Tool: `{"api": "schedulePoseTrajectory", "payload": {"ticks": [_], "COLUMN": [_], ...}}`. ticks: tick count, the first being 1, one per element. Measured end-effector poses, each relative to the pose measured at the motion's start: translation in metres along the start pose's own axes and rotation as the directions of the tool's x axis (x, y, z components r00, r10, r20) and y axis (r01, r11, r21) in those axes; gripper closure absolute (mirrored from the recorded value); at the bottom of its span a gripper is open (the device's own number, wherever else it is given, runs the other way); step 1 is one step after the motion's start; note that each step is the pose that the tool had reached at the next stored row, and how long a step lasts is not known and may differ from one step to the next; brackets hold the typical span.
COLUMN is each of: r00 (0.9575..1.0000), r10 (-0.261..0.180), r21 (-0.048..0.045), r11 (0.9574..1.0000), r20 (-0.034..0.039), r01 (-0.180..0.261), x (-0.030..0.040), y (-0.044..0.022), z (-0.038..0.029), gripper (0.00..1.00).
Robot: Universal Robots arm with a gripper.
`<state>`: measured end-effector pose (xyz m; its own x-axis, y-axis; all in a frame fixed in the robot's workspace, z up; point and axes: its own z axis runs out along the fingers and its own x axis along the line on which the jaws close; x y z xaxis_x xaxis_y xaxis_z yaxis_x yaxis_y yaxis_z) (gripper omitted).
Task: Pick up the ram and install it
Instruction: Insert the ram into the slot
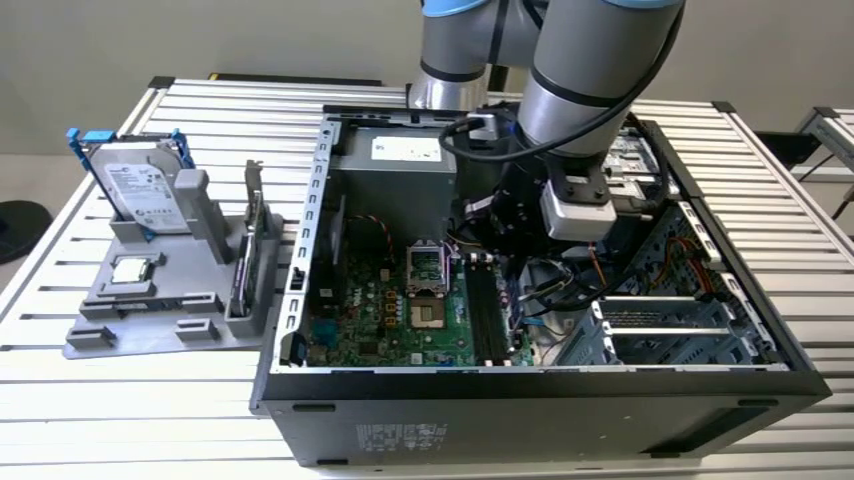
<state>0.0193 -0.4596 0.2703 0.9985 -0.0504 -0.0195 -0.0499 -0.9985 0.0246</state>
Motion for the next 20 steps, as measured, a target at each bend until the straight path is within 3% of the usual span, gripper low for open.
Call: {"api": "schedulePoseTrajectory", "payload": {"ticks": [20], "r00": [1.0], "r10": [0.0], "r21": [-0.0001], "r11": [1.0], "r20": [0.0002], "r01": [0.0], "x": [0.0002], "y": [-0.0003], "z": [0.011], "gripper": [1.0]}}
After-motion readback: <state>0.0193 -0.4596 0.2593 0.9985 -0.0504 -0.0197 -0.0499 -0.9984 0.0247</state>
